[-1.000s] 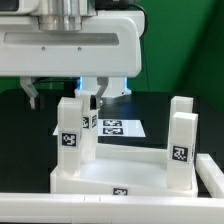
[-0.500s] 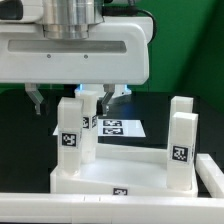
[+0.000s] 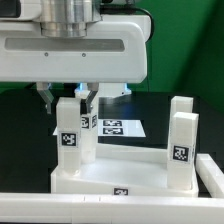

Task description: Assemble desk

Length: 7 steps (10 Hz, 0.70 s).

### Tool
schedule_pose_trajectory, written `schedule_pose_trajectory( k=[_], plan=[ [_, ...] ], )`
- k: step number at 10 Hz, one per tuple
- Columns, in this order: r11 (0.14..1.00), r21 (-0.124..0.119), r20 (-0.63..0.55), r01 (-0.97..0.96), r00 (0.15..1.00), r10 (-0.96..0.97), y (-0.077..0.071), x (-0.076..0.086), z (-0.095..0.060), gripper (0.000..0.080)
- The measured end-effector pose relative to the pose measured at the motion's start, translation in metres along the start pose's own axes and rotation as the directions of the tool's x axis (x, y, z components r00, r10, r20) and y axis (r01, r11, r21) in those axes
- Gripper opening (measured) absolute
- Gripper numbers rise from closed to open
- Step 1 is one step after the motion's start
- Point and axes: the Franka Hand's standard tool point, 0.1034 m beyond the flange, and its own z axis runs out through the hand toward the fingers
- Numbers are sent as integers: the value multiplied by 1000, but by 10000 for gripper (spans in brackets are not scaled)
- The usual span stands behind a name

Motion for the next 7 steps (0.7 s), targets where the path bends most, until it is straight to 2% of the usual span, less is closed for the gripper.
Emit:
schedule_pose_trajectory(
  k=[2,3,4,7],
  plan=[
    [1000,0,0,-31,1000,31,0,0,0,289],
    [998,9,-1,-67,998,67,1,0,0,289],
    [987,24,-2,-162,987,162,4,-2,0,289],
    [903,28,-12,-429,903,429,5,-1,1,290]
  ],
)
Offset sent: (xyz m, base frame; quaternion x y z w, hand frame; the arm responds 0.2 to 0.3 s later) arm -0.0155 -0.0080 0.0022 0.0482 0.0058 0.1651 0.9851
